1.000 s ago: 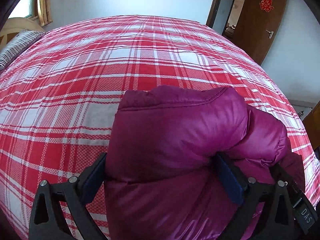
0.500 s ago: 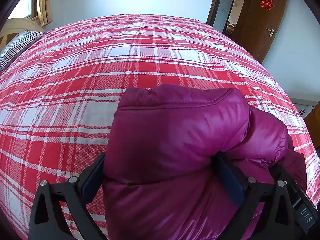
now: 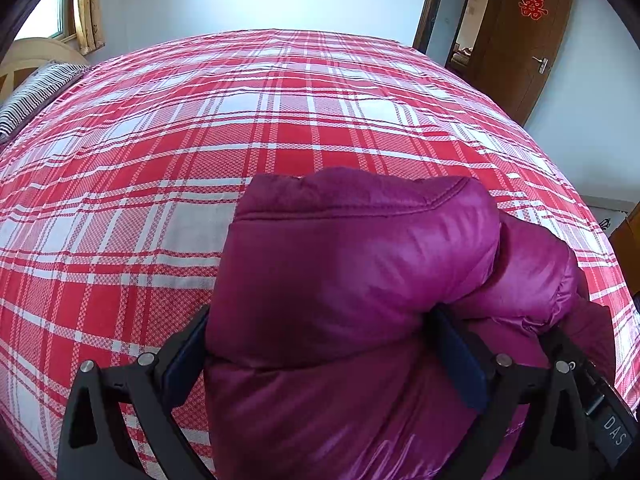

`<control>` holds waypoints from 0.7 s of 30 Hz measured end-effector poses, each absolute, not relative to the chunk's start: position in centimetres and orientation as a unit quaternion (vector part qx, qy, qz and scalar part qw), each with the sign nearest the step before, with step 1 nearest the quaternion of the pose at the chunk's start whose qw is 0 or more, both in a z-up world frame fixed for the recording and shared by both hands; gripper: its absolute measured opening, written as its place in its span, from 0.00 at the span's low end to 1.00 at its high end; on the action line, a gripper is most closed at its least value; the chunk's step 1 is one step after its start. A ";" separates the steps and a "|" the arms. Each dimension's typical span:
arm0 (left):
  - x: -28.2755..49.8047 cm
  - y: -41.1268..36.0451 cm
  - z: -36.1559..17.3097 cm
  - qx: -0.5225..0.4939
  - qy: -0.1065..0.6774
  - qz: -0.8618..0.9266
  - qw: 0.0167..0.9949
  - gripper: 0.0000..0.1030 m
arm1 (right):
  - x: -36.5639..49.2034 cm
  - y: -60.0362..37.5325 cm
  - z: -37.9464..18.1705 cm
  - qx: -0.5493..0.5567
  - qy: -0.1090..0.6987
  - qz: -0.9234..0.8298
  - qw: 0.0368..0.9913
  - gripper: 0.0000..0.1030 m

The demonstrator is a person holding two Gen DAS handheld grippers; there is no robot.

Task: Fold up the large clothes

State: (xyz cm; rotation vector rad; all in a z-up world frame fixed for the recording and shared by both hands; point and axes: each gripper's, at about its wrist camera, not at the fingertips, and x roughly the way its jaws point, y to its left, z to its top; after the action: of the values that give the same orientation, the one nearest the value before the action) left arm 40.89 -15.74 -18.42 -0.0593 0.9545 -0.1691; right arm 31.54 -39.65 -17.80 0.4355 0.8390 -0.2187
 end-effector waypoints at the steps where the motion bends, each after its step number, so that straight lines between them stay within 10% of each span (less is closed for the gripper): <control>1: 40.9 -15.7 -18.4 -0.028 0.459 -0.081 0.884 0.99 | 31.6 -39.6 -17.8 0.209 0.403 -0.105 0.885 0.82; 21: 41.1 -15.7 -18.5 -0.031 0.461 -0.084 0.883 0.99 | 31.6 -39.6 -17.8 0.209 0.403 -0.105 0.885 0.82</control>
State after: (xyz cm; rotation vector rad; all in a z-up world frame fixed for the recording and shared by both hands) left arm 41.08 -15.68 -18.54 -0.0654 0.9597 -0.1739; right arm 31.57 -39.63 -17.82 0.4354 0.8382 -0.2189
